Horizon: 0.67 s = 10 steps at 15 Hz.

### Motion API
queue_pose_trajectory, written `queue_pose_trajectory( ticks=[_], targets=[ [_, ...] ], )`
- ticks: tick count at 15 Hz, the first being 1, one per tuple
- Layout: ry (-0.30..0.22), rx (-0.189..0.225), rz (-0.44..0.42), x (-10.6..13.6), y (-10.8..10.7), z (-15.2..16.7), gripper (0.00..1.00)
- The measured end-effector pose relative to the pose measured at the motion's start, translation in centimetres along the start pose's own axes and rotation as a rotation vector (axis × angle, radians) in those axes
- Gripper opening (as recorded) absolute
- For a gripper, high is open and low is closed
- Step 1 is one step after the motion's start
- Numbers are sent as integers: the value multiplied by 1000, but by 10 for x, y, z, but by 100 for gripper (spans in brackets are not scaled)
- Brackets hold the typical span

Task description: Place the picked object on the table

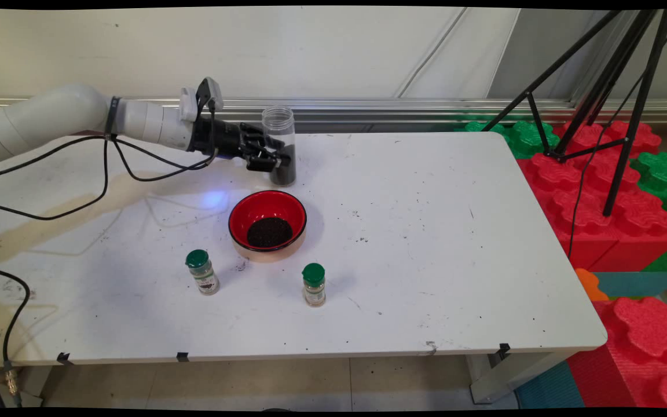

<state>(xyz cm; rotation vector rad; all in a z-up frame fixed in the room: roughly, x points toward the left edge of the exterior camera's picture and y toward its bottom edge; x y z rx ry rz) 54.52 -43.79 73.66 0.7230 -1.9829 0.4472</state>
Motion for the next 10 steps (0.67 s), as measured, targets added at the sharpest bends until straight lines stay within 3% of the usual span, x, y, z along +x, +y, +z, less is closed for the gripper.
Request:
queue_pose_trajectory(
  ticks=[7,8,10],
  targets=[
    [-12,-3,16,-8,1,1,0],
    [-13,-3,19,-9,2,1,100],
    [-15,-3,23,-10,2,0,100]
  ],
)
